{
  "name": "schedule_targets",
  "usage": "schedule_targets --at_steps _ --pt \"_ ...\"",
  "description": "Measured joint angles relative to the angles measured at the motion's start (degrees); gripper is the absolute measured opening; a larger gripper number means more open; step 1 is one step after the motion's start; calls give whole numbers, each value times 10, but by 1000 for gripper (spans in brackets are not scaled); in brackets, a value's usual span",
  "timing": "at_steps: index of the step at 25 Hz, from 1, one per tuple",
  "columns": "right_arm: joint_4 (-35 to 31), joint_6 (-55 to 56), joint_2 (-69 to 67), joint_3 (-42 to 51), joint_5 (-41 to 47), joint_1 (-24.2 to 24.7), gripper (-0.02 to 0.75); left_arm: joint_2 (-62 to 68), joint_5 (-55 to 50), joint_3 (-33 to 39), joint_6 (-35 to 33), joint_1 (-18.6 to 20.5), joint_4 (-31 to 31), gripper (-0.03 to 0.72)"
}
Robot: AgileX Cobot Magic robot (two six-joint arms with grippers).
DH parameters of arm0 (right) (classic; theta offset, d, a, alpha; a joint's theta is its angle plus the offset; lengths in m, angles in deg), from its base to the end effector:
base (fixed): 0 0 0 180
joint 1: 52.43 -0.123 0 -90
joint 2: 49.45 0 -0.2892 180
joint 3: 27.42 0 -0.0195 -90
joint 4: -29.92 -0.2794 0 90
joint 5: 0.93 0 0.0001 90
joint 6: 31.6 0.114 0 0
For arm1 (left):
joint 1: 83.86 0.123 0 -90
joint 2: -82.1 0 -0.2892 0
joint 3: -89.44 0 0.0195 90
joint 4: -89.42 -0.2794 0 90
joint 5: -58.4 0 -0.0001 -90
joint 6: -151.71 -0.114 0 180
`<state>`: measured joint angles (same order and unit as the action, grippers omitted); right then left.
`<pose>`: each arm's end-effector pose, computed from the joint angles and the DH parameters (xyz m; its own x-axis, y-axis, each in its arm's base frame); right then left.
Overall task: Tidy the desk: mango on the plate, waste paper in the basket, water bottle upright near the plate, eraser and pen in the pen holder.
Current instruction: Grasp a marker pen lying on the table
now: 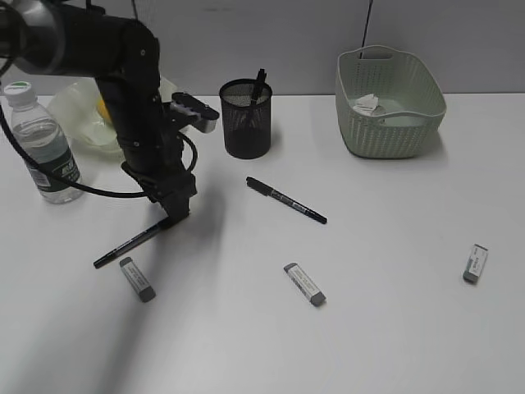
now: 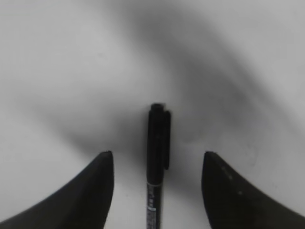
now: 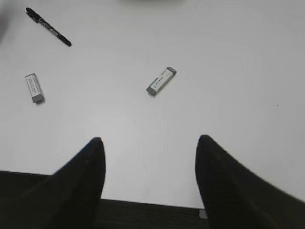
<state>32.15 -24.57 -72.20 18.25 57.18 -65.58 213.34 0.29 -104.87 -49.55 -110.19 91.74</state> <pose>0.0763 0.0140 0.2879 -0.5969 -0.0348 -0.8016 -0.1414 0.9880 0.0624 0.4091 -0.2068 0.1178 -0.6861 0.7215 -0.0933 0.7248 0.6889 -0.0024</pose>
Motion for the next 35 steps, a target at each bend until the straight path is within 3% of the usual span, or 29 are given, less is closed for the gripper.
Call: schedule_targets --at_steps 13,25,35 --pt "1 0 0 0 0 0 477 49 -13 -29 0 0 -16 412" --pt "1 0 0 0 -1 0 477 58 -10 -34 9 0 -29 149" --pt "1 0 0 0 -1 0 477 22 -38 -91 13 0 -18 134"
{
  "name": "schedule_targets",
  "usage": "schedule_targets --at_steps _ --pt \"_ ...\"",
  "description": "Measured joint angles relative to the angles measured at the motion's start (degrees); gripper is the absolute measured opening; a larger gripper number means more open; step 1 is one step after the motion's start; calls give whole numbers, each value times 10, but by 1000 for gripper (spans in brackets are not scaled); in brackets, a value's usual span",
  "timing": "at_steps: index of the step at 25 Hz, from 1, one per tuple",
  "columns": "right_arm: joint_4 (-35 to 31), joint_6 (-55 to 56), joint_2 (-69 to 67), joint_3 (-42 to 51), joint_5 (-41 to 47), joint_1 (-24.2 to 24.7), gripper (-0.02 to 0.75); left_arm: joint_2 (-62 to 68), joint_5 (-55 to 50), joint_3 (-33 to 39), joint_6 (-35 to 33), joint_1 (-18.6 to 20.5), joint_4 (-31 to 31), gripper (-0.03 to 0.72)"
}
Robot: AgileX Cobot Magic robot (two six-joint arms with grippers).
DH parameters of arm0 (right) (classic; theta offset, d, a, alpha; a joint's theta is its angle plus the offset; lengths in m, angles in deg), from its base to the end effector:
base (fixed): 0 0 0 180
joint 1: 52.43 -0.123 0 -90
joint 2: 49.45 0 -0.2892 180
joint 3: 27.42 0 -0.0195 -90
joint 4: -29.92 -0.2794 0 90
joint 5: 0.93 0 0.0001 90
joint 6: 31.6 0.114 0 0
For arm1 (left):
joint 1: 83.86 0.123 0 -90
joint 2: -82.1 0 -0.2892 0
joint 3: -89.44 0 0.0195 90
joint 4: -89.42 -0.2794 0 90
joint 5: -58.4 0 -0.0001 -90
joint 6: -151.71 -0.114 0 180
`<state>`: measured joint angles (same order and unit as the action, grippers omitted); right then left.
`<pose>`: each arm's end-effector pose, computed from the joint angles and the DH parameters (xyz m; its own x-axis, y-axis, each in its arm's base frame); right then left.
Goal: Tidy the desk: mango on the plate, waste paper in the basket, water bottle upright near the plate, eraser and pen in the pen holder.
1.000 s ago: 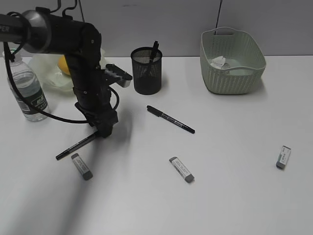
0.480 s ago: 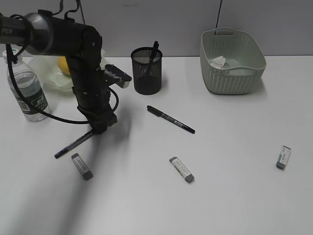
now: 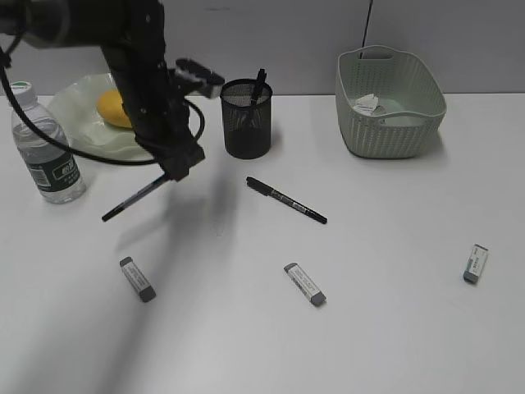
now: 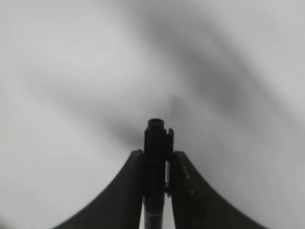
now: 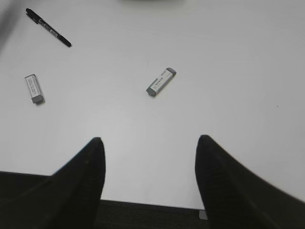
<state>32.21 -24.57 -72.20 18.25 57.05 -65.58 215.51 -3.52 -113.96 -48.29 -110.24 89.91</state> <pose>0.0765 0.0139 0.2881 -0.5950 -0.0350 -0.8030 -0.1413 0.9881 0.0616 0.4331 -0.2158 0.1429 -0.6841 0.7168 -0.1346 0.7190 0.6938 0.0405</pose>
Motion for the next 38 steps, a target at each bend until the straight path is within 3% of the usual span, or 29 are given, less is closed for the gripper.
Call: schedule_targets --at_steps 6,11,16,22,34,38 --pt "0 0 0 0 0 0 477 -34 12 -99 3 0 8 134" --pt "0 0 0 0 -1 0 477 -38 99 -172 5 0 72 134" --pt "0 0 0 0 -2 0 477 -36 251 -178 5 0 157 134" --pt "0 0 0 0 -4 0 477 2 383 -178 5 0 198 134" --pt "0 0 0 0 -13 0 477 81 431 -177 7 0 230 139" --pt "0 0 0 0 -13 0 477 82 417 -177 7 0 230 222"
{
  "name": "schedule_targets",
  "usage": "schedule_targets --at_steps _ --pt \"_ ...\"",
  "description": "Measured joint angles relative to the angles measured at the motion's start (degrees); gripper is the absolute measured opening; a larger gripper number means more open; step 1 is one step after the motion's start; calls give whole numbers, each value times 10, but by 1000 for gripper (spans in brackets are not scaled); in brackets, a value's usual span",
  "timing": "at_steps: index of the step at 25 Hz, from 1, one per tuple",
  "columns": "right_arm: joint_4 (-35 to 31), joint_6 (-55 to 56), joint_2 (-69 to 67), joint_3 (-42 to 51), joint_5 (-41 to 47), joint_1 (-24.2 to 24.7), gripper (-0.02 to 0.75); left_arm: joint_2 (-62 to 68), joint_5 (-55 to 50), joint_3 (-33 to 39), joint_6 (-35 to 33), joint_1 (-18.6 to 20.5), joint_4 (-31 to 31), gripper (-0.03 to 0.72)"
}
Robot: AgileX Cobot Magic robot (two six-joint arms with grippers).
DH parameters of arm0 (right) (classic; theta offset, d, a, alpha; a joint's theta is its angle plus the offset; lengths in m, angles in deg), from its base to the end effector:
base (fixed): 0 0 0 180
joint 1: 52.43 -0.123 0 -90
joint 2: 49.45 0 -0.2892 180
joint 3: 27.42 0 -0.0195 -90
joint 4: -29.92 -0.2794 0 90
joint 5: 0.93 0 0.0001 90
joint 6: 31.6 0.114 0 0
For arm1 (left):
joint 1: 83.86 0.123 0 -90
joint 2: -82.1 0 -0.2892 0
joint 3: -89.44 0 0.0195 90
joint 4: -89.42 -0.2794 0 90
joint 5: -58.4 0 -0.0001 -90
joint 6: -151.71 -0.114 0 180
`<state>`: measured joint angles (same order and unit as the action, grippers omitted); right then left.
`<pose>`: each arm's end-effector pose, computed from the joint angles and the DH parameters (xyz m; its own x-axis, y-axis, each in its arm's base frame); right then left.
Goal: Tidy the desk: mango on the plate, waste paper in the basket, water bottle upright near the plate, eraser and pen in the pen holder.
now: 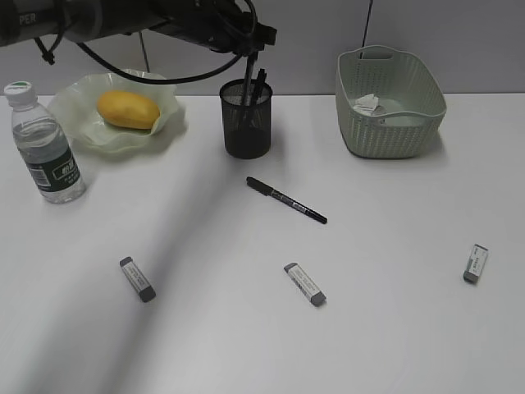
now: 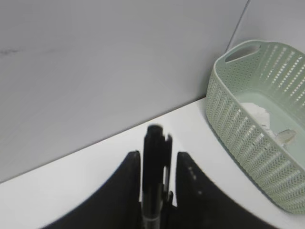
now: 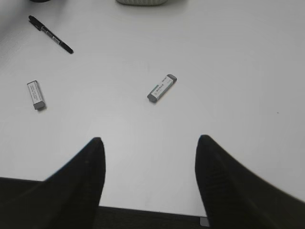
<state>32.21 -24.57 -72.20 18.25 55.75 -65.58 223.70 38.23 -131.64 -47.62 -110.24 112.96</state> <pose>0.0779 0.0143 0.2902 -0.5770 -0.0316 -0.8161 -0.1435 0.9876 0.0632 0.5337 -0.2822 0.2157 -0.4634 0.1737 -0.8690 0.5250 0.8438 -0.1113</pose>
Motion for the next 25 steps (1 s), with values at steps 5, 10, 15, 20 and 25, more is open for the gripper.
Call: schedule_targets --at_steps 5,10,15,20,25 --pt "0 0 0 0 0 0 477 -1 -44 0 1 0 -2 354" --pt "0 0 0 0 0 0 477 -20 -98 1 1 0 -33 370" --pt "0 0 0 0 -1 0 477 -85 -197 1 1 0 -91 375" --pt "0 0 0 0 -1 0 477 -143 -365 0 1 2 -122 376" --pt "0 0 0 0 -1 0 477 -175 -486 1 31 23 -132 376"
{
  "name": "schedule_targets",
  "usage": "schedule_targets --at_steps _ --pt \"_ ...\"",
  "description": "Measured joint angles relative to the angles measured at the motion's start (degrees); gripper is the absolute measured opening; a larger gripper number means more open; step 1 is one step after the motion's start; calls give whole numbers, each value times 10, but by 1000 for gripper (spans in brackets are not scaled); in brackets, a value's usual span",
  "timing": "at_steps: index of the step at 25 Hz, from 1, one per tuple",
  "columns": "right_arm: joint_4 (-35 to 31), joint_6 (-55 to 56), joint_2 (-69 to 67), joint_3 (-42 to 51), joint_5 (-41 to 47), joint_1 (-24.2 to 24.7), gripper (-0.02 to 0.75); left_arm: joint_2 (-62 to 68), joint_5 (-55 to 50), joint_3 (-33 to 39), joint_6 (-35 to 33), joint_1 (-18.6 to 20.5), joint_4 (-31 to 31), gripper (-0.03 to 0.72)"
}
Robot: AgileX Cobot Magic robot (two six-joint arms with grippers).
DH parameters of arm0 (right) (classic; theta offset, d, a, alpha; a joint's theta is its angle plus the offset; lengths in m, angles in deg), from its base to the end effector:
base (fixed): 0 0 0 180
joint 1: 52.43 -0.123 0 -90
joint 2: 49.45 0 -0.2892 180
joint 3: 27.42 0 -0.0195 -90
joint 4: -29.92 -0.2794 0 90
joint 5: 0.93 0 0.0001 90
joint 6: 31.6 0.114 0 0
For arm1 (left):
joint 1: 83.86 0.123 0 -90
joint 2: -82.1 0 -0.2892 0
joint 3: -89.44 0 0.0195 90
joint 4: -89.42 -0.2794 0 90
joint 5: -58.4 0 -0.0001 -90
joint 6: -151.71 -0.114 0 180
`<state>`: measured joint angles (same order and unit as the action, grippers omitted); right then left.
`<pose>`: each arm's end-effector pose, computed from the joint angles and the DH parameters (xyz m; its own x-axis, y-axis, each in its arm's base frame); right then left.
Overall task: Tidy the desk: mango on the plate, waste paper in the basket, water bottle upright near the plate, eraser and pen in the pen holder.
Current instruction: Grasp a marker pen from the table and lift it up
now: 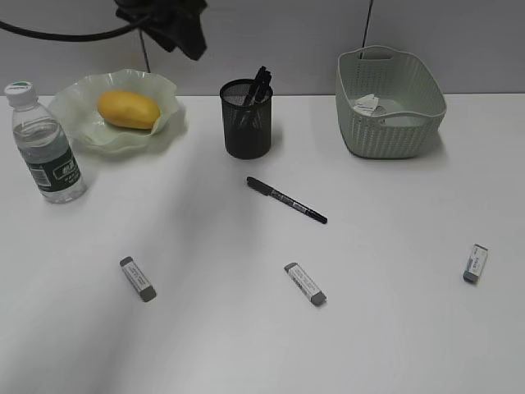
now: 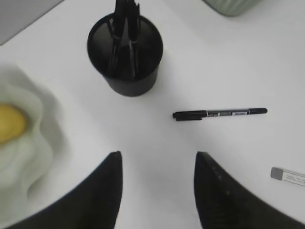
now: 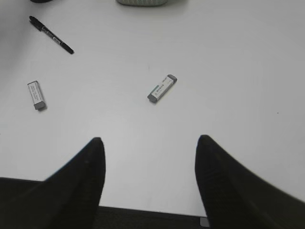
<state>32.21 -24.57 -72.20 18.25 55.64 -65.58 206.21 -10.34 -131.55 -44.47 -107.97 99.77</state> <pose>0.0780 0.0143 0.2904 -0.5755 -0.0313 -0.8172 -0.1437 0.9876 0.0633 0.4401 -0.2179 0.3164 -0.6817 0.5369 -0.4970 0.6367 0.7700 -0.0415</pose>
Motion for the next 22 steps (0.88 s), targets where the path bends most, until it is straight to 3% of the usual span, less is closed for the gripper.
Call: schedule_targets --at_steps 7,17,22 --pt "0 0 0 0 0 0 477 -70 -7 71 57 50 -22 376" --pt "-5 0 0 0 0 0 477 -300 35 387 57 163 -38 376" --pt "-6 0 0 0 0 0 477 -437 97 528 57 171 -38 376"
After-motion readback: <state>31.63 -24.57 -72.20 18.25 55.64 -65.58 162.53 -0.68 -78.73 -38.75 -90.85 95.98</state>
